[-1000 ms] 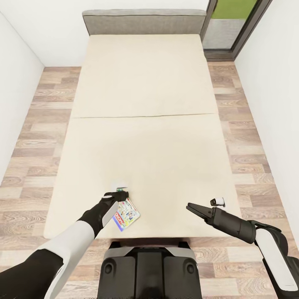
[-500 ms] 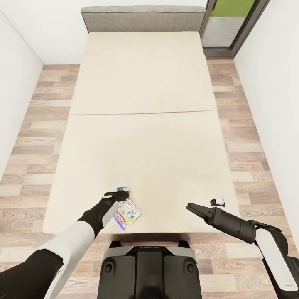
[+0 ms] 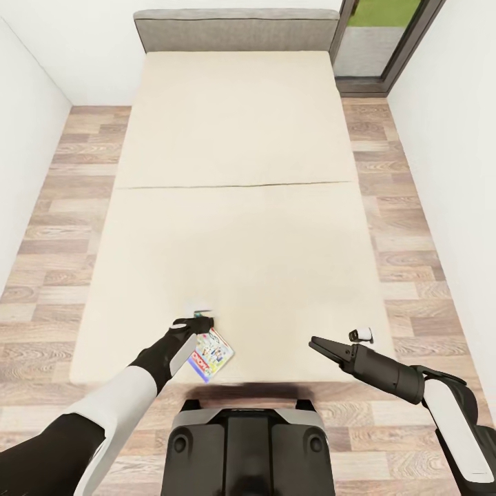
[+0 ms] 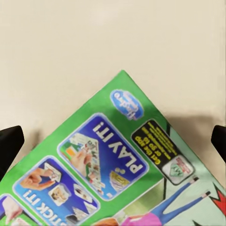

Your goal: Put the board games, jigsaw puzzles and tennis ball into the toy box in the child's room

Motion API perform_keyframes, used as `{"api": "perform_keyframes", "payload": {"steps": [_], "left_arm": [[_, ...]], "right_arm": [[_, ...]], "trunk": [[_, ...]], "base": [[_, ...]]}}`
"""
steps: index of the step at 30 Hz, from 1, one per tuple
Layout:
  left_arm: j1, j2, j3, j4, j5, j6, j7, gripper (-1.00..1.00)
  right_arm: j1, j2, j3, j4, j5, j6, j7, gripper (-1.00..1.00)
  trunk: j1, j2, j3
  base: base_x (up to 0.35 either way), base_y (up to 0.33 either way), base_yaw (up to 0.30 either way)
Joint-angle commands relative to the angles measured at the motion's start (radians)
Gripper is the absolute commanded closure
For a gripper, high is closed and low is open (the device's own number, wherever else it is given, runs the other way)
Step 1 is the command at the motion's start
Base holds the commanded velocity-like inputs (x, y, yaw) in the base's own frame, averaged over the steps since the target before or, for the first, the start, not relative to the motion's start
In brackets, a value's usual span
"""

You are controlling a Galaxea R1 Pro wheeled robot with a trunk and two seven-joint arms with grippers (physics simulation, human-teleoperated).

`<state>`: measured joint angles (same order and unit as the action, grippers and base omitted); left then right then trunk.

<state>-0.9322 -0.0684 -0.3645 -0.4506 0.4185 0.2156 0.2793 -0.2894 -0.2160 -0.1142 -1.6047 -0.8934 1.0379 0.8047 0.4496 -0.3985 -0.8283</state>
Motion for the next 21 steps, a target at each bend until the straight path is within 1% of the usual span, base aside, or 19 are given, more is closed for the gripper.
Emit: {"api": "perform_keyframes", "payload": {"steps": [1, 6, 15, 21], "left_arm": [[0.0, 0.001, -0.008, -0.002, 0.009, 0.004, 0.009, -1.0], [0.0, 0.001, -0.009, -0.002, 0.009, 0.004, 0.009, -1.0], [0.0, 0.001, -0.009, -0.002, 0.009, 0.004, 0.009, -1.0], [0.0, 0.001, -0.01, -0.002, 0.009, 0.004, 0.009, -1.0]], "right_arm": [[-0.001, 0.0, -0.001, 0.0, 0.004, 0.004, 0.005, -1.0], [-0.001, 0.0, -0.001, 0.0, 0.004, 0.004, 0.005, -1.0], [-0.001, 0.0, -0.001, 0.0, 0.004, 0.004, 0.005, -1.0], [-0.001, 0.0, -0.001, 0.0, 0.004, 0.004, 0.005, -1.0]], "trunk": [[0.0, -0.002, -0.001], [0.0, -0.002, -0.001], [0.0, -0.002, -0.001], [0.0, -0.002, -0.001]], "base": [[-0.116, -0.11, 0.0], [-0.14, -0.135, 0.0], [-0.036, -0.04, 0.0], [-0.103, -0.118, 0.0]]}}
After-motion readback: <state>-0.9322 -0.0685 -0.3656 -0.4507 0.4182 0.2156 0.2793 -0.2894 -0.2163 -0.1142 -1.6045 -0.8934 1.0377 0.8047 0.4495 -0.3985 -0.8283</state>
